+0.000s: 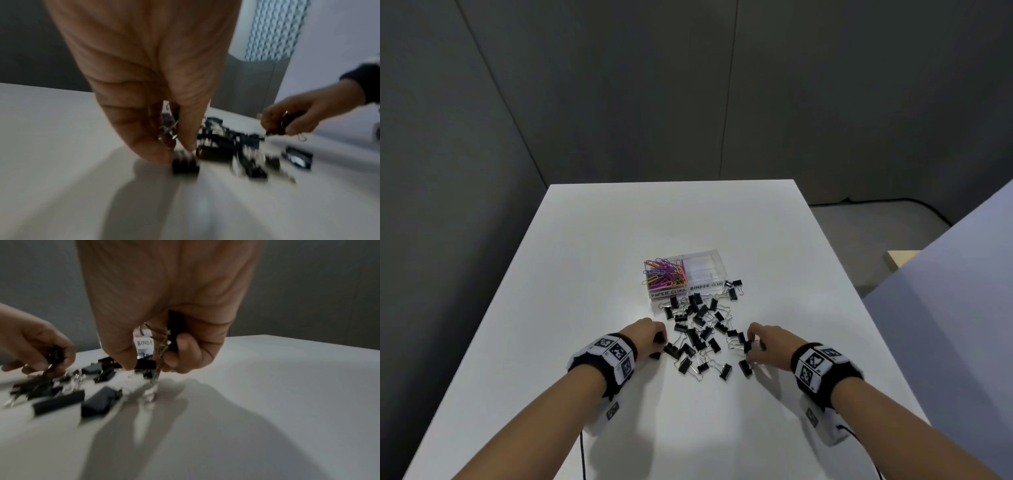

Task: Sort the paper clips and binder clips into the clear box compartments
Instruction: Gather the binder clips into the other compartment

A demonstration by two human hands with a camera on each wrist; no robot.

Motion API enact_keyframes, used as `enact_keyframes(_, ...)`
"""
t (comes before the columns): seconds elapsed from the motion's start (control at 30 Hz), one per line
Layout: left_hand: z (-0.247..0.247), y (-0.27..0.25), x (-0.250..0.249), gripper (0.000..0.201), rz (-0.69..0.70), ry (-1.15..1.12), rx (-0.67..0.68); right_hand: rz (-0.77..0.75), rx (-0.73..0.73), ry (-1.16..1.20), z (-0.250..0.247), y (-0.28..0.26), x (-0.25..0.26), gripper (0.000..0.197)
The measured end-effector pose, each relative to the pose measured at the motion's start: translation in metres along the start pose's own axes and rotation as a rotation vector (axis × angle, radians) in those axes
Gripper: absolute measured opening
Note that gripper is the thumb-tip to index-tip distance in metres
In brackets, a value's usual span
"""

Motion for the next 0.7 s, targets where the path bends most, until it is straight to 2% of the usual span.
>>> enact_keyframes(0.1,-0.016,-0.001,0.005,0.027,0.021,-0.034,-0.042,-0.044,-0.067,-0.013,-0.026,0.008,0.012,0.032)
enact_keyframes(0.2,-0.036,-0.003,0.008,0.021,0.028,-0.093,-0.105,-0.071,-0.227,-0.035,-0.063,0.026,0.031,0.032)
enact_keyframes(0.27,-0.05,-0.002,0.007,0.008,0.05,-0.139,-0.151,-0.067,-0.318,-0.07,-0.084,0.042,0.047,0.033)
enact_keyframes(0.3,-0.058,-0.002,0.005,0.009,0.058,-0.169,-0.173,-0.063,-0.338,-0.091,-0.091,0.051,0.057,0.033)
enact_keyframes(0.37,-0.071,0.0,0.002,0.017,0.073,-0.234,-0.197,-0.068,-0.339,-0.15,-0.097,0.066,0.076,0.031)
enact_keyframes(0.53,-0.099,0.008,-0.01,0.006,0.087,-0.263,-0.236,-0.125,-0.307,-0.259,-0.085,0.098,0.11,0.03)
enact_keyframes(0.63,-0.108,0.02,-0.016,0.014,0.091,-0.209,-0.254,-0.202,-0.249,-0.1,-0.079,0.107,0.112,0.044)
enact_keyframes(0.7,-0.113,0.03,-0.02,0.023,0.107,-0.167,-0.284,-0.23,-0.294,0.034,-0.085,0.105,0.105,0.046)
Point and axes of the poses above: each hand's wrist, its own y-axis towards the middle knuckle, its own z-axis out of the palm, x = y × z, the point moved 3 cm from there along y, towards the middle knuckle, and after that the axes turned 9 degrees about y, right-handed, at the moved point
